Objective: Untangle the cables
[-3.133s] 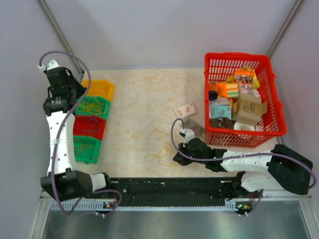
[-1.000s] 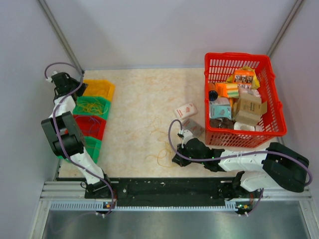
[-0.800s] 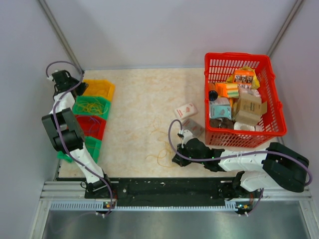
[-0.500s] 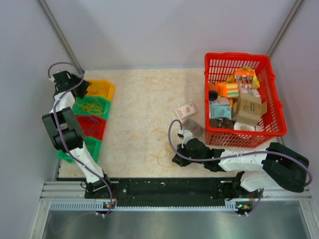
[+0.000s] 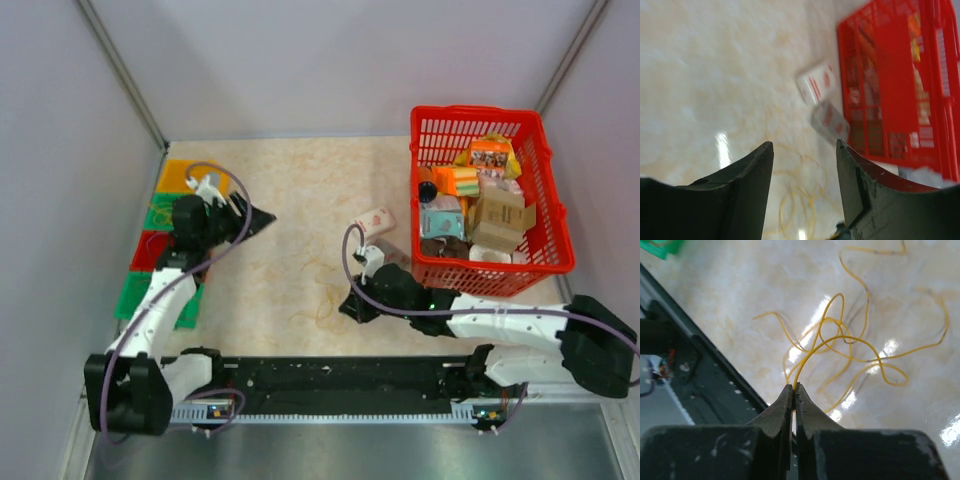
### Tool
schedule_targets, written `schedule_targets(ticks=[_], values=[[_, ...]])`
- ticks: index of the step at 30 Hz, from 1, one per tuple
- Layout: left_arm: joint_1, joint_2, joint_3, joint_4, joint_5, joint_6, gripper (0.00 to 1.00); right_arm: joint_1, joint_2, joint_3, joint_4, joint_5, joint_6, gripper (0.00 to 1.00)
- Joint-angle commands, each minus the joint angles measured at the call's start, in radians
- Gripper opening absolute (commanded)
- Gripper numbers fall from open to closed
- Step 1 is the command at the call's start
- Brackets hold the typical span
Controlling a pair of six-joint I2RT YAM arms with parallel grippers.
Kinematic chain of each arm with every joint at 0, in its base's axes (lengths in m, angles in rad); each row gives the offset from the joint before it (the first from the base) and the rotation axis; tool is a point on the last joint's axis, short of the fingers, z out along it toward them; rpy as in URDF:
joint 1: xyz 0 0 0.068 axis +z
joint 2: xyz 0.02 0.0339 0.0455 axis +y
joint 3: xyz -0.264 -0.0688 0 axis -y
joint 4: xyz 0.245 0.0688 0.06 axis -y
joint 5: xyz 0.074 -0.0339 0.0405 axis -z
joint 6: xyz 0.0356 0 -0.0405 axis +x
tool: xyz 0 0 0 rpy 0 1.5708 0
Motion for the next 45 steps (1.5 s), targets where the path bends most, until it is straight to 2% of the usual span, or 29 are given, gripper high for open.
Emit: schedule_targets(ticks=[1,4,7,11,14,18,21,23,26,29,34,36,38,42,43,44,45], values=[[-0.128,-0.160,-0.182,0.094,0.162,0.062,0.59,-0.005,-0.175,0.174,-0.147,0.030,-0.058,0.00],[-0.220,-0.253,-0.246,0.182,0.286,0.056,0.66,-0.014,-0.223,0.291,-0.251,0.009,-0.070,0.00],[-0.322,-0.319,-0.233,0.207,0.334,0.056,0.72,-0.020,-0.243,0.403,-0.343,-0.001,-0.076,0.00],[-0.467,-0.368,-0.171,0.224,0.330,0.072,0.74,-0.026,-0.248,0.509,-0.391,-0.034,-0.059,0.00],[-0.557,-0.376,-0.111,0.159,0.282,0.132,0.70,-0.045,-0.237,0.566,-0.400,-0.071,-0.030,0.00],[-0.623,-0.350,-0.065,0.127,0.256,0.157,0.66,-0.049,-0.226,0.612,-0.403,-0.085,-0.009,0.00],[-0.649,-0.316,-0.042,0.142,0.242,0.132,0.73,-0.049,-0.217,0.642,-0.396,-0.132,0.002,0.00],[-0.665,-0.305,-0.016,0.121,0.171,0.143,0.83,-0.049,-0.214,0.659,-0.385,-0.165,0.019,0.00],[-0.694,-0.299,0.045,0.015,-0.021,0.212,0.89,-0.049,-0.209,0.701,-0.362,-0.220,0.043,0.00],[-0.740,-0.288,0.091,-0.020,-0.165,0.307,0.90,-0.051,-0.208,0.741,-0.331,-0.264,0.085,0.00],[-0.784,-0.213,0.145,-0.022,-0.259,0.375,0.88,-0.049,-0.194,0.788,-0.270,-0.327,0.157,0.00],[-0.791,-0.189,0.153,-0.008,-0.265,0.384,0.82,-0.051,-0.194,0.791,-0.246,-0.341,0.184,0.00],[-0.792,-0.175,0.163,-0.002,-0.273,0.379,0.72,-0.051,-0.194,0.790,-0.227,-0.352,0.198,0.00],[-0.791,-0.193,0.165,0.000,-0.304,0.387,0.06,-0.049,-0.220,0.764,-0.285,-0.283,0.130,0.00],[-0.792,-0.207,0.163,-0.010,-0.324,0.391,0.00,-0.051,-0.232,0.758,-0.328,-0.227,0.088,0.14],[-0.792,-0.224,0.162,-0.023,-0.346,0.393,0.00,-0.049,-0.246,0.749,-0.380,-0.170,0.026,0.34],[-0.791,-0.257,0.145,-0.016,-0.374,0.388,0.00,-0.049,-0.258,0.736,-0.447,-0.078,-0.040,0.60]])
